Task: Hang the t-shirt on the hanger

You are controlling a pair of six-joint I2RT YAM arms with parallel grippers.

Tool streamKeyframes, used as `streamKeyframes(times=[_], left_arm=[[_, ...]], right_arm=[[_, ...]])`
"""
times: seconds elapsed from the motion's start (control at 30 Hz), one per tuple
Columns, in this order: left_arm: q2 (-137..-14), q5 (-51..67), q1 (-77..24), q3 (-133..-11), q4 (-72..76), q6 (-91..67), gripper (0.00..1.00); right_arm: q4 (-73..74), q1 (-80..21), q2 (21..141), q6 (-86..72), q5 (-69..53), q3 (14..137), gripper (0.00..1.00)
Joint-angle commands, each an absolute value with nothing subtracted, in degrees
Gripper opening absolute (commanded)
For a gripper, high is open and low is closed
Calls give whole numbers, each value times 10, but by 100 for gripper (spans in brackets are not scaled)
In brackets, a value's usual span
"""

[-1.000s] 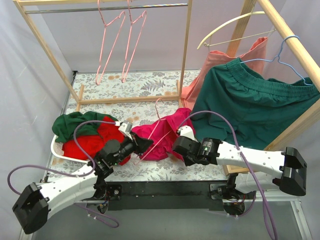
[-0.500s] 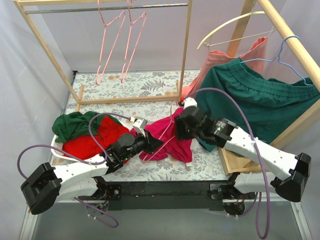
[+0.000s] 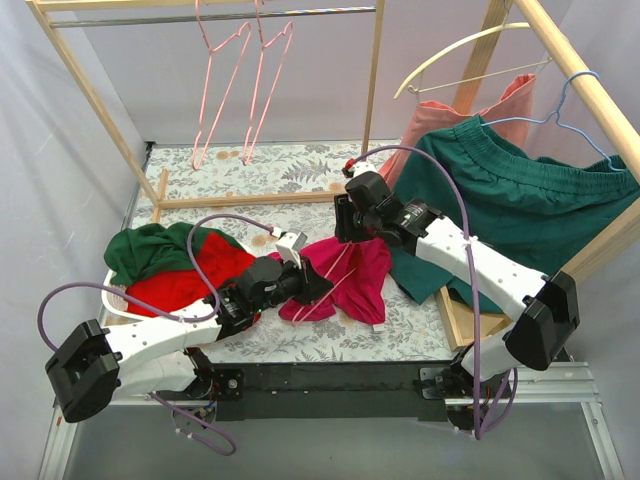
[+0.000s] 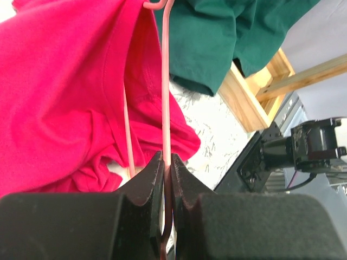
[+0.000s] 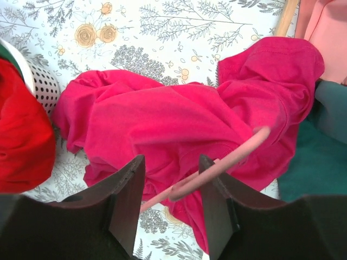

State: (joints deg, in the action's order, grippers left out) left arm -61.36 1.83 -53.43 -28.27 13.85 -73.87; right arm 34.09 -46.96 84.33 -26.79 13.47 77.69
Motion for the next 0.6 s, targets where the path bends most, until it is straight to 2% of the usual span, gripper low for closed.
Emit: streamKeyframes(times=[0.0,0.1,0.13,0.17,0.23,0.27,0.37,0.43,0.57], left_arm=[[-614,18,-548,-310,90,-730,0],[-620,9,-553,-331,42,-728,0],[-621,7,-552,-338,27,-730,9],[-621,-10,-552,-353,13,-744,19],[-619,-37,-552,-370,-36,-762,31],[-619,-47,-552,-388,-52,-782,42],[-619,-73,-552,-410,-106,-813,58],[-627,-76,-552,-431,-151,-843,63],[-672,-18,-552,-460,-198,-870,62]], right_arm=[[281,-465,841,-255,135,763,46],[260,-464,829,-244,133,725,9],[241,-465,820,-242,133,709,2],[230,-464,809,-239,132,671,1],[200,-465,771,-231,134,636,1],[193,-465,759,-229,135,605,1],[171,-465,720,-214,137,573,1],[169,-465,700,-209,144,557,1],[157,-465,679,-204,148,555,1]])
